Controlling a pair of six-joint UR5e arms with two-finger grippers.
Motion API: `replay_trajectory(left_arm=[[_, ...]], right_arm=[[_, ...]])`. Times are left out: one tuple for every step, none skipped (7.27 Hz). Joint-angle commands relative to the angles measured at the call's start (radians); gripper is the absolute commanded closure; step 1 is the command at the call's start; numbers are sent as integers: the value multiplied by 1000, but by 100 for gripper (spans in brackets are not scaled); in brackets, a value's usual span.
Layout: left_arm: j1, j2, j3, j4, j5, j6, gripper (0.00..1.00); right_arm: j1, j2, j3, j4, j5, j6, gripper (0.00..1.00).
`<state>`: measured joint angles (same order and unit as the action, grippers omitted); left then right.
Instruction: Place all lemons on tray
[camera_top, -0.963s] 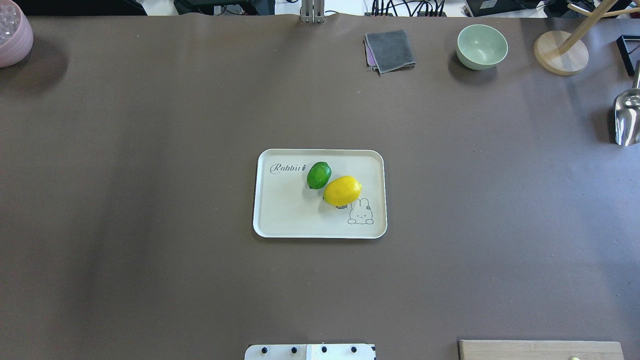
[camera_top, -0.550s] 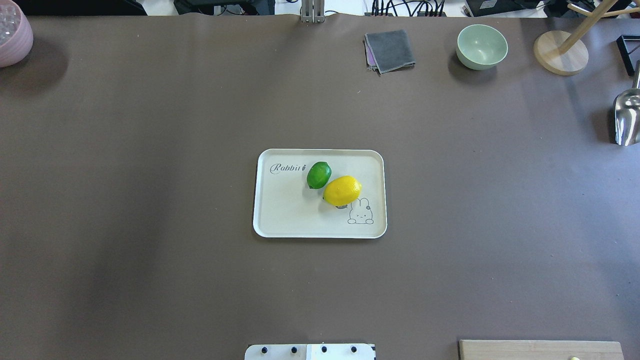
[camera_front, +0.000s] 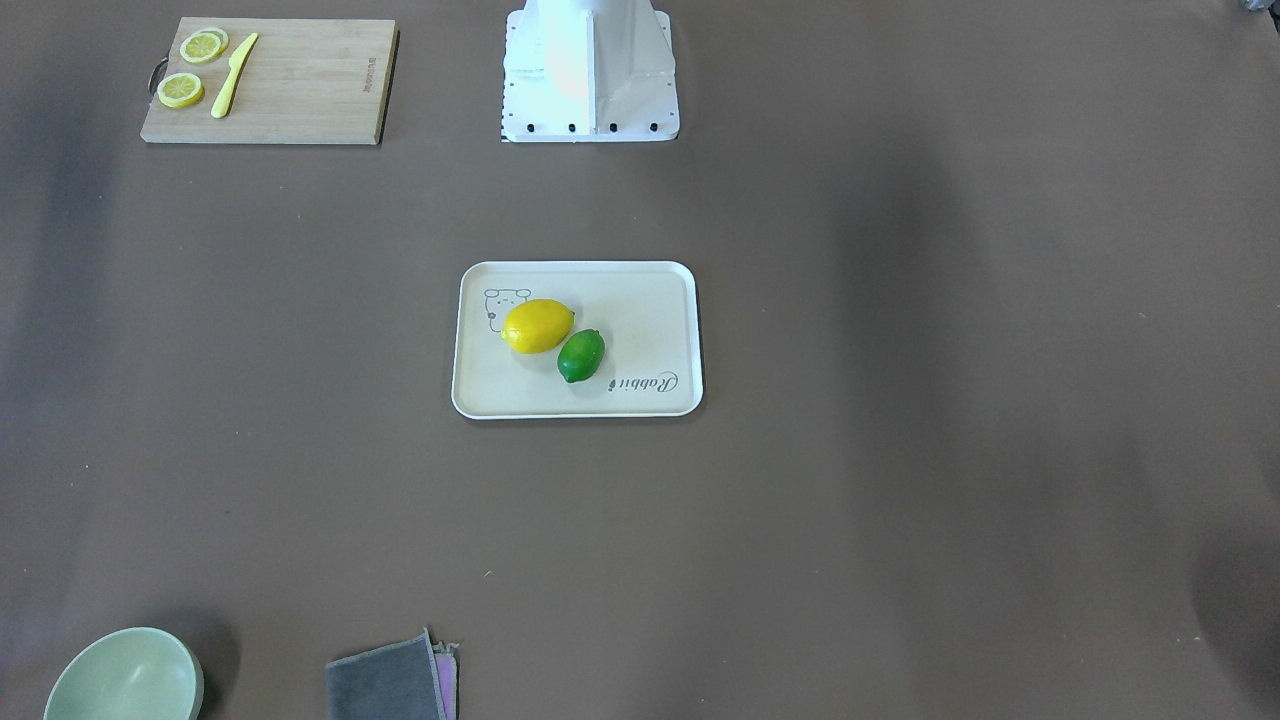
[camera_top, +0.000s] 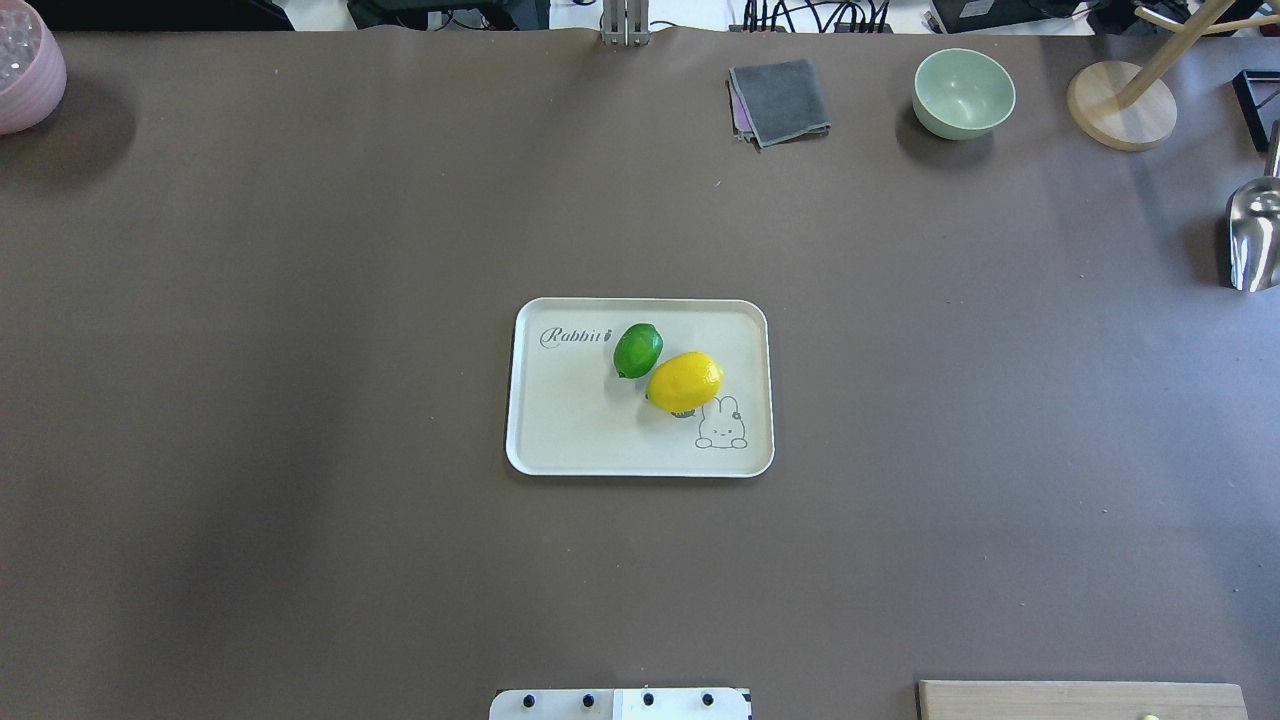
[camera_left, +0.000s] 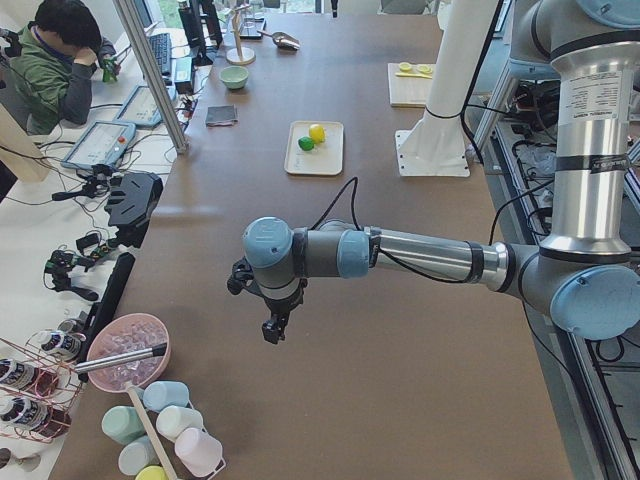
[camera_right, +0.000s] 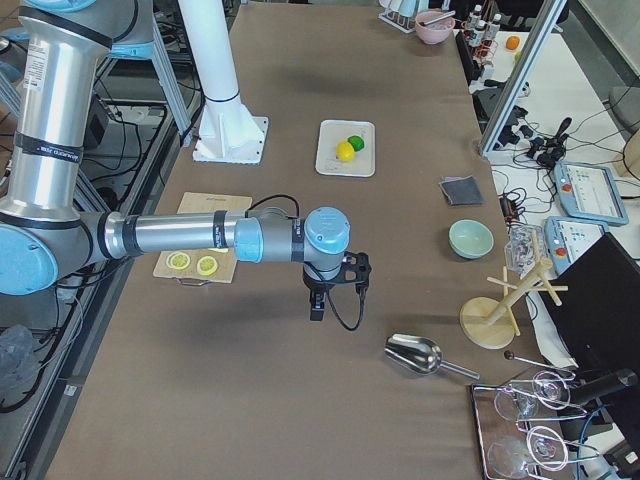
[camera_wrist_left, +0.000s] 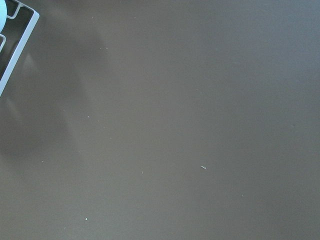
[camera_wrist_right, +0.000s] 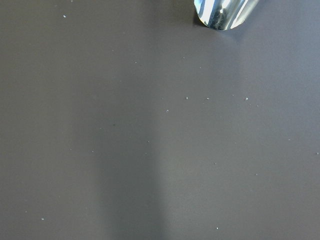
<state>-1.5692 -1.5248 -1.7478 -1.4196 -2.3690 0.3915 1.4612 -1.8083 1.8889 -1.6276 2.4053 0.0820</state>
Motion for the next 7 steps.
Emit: replay_trajectory(left_arm=[[0, 3, 2, -39, 2, 0, 1], [0, 11, 1, -48, 2, 0, 1], [0, 11, -2, -48, -1, 1, 1], [0, 17, -5, -48, -4, 1, 1], [0, 17, -7, -48, -6, 1, 1], [0, 17, -7, -48, -6, 1, 1], [0, 17, -9, -48, -6, 1, 1]], right_arm=[[-21, 0, 1, 0, 5, 1, 0], [-25, 0, 1, 0, 5, 1, 0], [-30, 0, 1, 0, 5, 1, 0], [-35, 0, 3, 0, 5, 1, 0], [-39, 0, 1, 0, 5, 1, 0], [-44, 0, 1, 0, 5, 1, 0], [-48, 0, 1, 0, 5, 2, 0]])
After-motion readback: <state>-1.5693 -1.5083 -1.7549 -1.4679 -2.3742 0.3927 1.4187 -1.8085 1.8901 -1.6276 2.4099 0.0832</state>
